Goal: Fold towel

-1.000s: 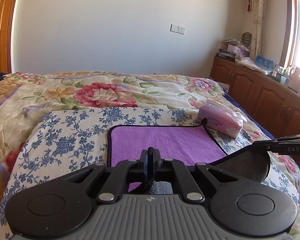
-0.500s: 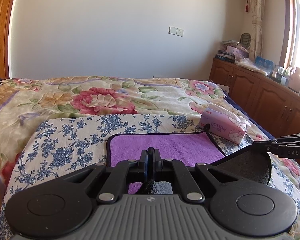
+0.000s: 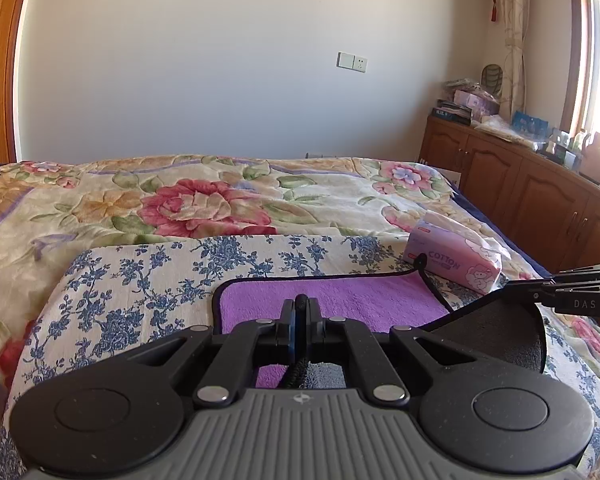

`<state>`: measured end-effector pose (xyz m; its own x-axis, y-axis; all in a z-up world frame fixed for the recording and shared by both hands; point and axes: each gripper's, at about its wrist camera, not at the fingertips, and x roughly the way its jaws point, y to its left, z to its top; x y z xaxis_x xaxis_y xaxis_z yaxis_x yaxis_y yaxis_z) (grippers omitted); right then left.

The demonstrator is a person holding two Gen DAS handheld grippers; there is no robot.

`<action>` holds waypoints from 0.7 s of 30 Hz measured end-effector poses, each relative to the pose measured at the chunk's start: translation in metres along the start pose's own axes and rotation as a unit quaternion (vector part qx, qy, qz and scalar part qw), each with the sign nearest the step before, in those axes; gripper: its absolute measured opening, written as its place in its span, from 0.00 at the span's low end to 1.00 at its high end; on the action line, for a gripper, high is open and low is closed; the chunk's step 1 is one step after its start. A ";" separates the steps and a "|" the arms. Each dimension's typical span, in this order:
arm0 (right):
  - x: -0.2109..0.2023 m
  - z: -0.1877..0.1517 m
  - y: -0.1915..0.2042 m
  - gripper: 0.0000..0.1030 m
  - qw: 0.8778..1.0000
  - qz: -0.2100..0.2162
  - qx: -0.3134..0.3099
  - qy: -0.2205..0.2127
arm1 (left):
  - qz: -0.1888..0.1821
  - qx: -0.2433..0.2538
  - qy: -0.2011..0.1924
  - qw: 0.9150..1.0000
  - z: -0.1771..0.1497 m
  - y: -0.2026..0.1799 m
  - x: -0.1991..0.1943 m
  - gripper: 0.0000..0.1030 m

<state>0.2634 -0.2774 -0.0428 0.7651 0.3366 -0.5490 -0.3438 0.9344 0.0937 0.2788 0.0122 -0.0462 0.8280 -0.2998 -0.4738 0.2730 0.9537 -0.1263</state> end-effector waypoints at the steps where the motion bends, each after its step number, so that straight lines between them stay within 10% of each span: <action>1: 0.001 0.001 0.000 0.03 1.000 0.000 -0.002 -0.001 | 0.000 0.001 0.000 1.000 0.001 0.000 0.001 0.05; 21: 0.004 0.023 -0.003 0.03 1.000 -0.014 -0.014 -0.021 | 0.009 0.010 -0.006 1.000 0.016 -0.003 0.015 0.05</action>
<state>0.2804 -0.2762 -0.0260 0.7965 0.3164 -0.5153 -0.3369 0.9398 0.0563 0.2987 0.0045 -0.0392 0.8383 -0.2829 -0.4660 0.2678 0.9583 -0.1001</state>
